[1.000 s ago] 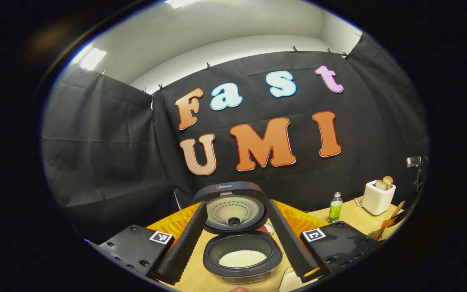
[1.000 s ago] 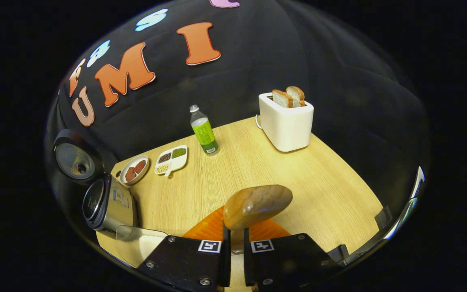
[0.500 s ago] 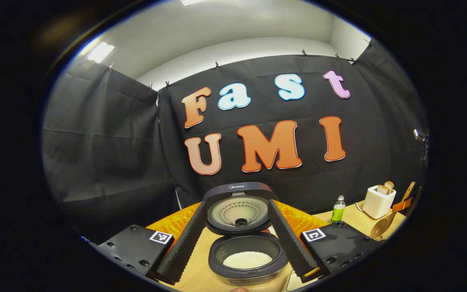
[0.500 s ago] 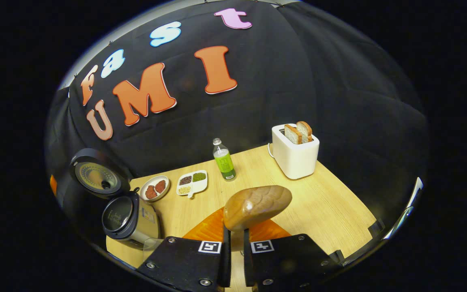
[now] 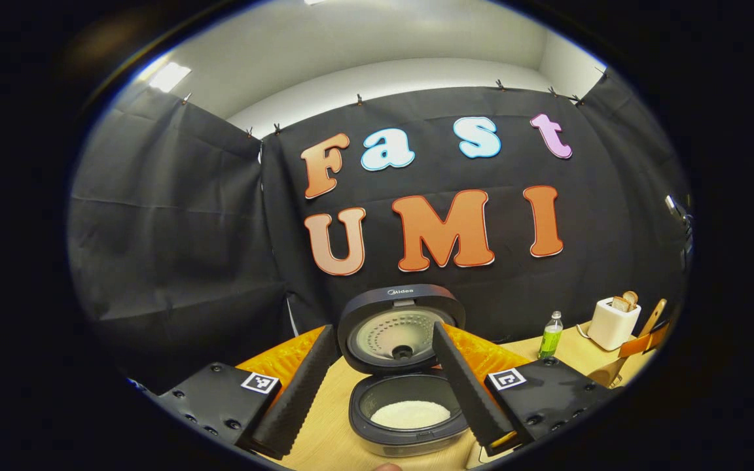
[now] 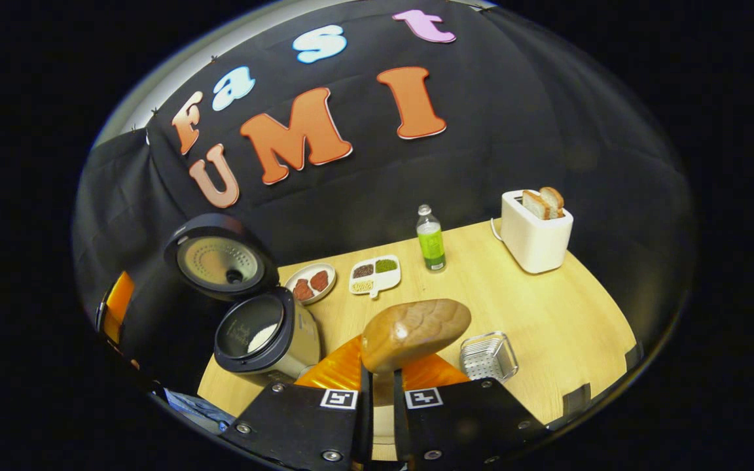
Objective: Close the left gripper, press the button to open the rice cooker; take a wooden spoon from the chopstick holder with the right hand, scoop a spoonful of rice and pour it into the rice cooker, then put the wooden spoon back into the chopstick holder.
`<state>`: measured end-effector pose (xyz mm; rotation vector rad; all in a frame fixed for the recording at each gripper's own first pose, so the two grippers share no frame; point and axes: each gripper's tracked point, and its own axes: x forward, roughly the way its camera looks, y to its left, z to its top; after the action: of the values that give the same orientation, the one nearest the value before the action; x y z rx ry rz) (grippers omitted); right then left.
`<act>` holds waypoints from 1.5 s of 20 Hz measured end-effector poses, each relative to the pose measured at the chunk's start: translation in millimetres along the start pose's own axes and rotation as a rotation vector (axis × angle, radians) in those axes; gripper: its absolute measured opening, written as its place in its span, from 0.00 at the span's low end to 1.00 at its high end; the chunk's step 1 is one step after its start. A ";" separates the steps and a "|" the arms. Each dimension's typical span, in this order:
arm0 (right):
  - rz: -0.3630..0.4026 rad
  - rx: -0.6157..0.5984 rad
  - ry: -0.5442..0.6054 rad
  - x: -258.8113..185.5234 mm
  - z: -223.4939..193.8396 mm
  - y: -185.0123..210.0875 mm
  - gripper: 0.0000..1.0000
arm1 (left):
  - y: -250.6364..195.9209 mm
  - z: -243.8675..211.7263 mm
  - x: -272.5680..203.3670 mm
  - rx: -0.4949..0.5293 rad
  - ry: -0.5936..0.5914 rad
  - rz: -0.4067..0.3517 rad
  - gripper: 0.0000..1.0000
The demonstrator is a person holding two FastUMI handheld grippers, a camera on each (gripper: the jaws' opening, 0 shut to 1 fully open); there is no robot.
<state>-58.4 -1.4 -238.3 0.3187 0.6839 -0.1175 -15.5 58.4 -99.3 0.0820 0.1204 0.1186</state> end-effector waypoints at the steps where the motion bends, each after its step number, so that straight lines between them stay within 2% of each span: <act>1: -0.004 -0.016 0.019 3.2 -8.7 4.9 0.12 | 3.9 -2.2 -0.9 -0.002 0.004 0.000 0.99; 4: -0.051 -0.080 0.071 15.0 -37.3 6.1 0.12 | 13.5 -9.3 -0.8 0.001 0.019 0.002 0.98; 9: -0.170 -0.165 0.119 32.3 -70.2 -6.9 0.12 | 34.1 -23.7 1.7 0.006 0.052 0.010 0.95; 17: -0.334 -0.364 0.062 48.1 -82.7 -4.1 0.13 | 48.8 -33.6 9.4 0.020 0.075 -0.007 0.94; 19: -0.357 -0.401 0.079 55.2 -102.0 -6.1 0.10 | 49.5 -35.8 12.3 0.020 0.078 -0.011 0.94; 20: -0.362 -0.411 0.093 57.5 -112.9 -6.1 0.10 | 49.4 -36.9 13.4 0.019 0.082 -0.013 1.00; 23: -0.372 -0.423 0.066 58.1 -115.8 -0.6 0.10 | 51.7 -40.0 16.1 0.021 0.087 -0.019 1.00; 27: -0.356 -0.367 0.077 65.3 -130.3 4.7 0.10 | 50.1 -43.8 19.5 0.013 0.094 -0.028 1.00; 30: -0.340 -0.274 0.082 67.4 -130.0 4.7 0.10 | 48.5 -45.2 19.8 0.017 0.097 -0.034 1.00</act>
<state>-83.7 45.3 -374.9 -0.0586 0.8211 -0.3328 -7.1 112.2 -142.0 0.0913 0.2191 0.0881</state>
